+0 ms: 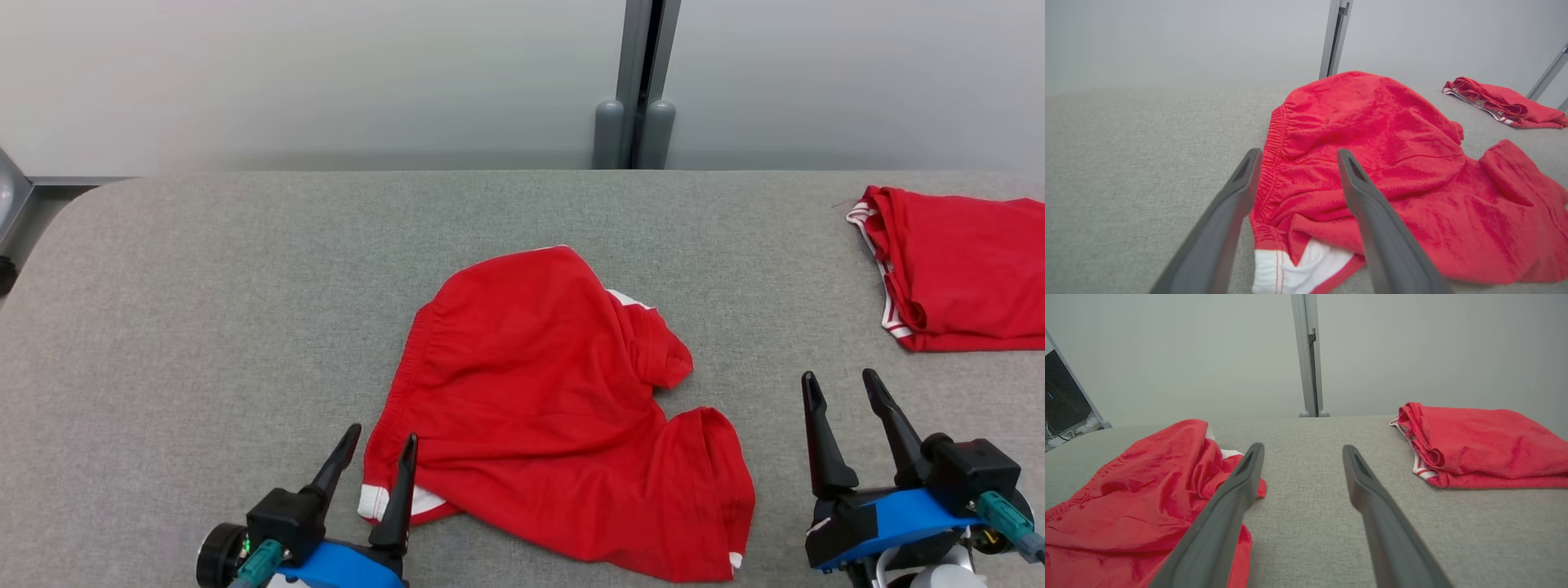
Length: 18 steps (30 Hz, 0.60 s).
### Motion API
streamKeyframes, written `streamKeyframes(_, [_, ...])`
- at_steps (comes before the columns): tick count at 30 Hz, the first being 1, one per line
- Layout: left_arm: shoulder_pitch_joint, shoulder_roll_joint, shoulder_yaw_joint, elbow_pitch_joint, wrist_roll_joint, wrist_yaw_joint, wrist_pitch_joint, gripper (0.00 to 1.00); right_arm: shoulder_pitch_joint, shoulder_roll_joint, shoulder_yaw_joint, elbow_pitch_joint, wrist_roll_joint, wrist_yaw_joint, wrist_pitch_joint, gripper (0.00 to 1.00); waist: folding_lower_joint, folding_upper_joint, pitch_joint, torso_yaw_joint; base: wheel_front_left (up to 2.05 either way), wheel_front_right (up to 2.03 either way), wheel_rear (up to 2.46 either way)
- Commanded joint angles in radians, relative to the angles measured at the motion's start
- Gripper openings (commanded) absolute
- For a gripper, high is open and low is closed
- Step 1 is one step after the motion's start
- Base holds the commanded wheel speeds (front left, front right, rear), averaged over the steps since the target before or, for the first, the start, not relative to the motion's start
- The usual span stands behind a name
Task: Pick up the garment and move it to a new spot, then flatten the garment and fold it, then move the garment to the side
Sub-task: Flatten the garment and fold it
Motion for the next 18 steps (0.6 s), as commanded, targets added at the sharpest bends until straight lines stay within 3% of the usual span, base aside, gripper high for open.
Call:
streamKeyframes(1, [-0.005, -0.004, 0.015, -0.022, -0.005, 0.006, -0.01, 1.0, -0.007, -0.006, -0.001, 0.004, 0.0, 0.0, -0.004, 1.0, 0.0, 0.0, -0.005, -0.002, 0.0, 0.0, 0.0])
streamKeyframes(18, [0.044, -0.017, 0.273, -0.167, 0.048, 0.09, -0.017, 1.0, 0.021, -0.007, 0.0, 0.008, 0.003, 0.0, -0.004, 1.0, 0.0, 0.0, -0.037, -0.035, 0.0, 0.0, 0.0])
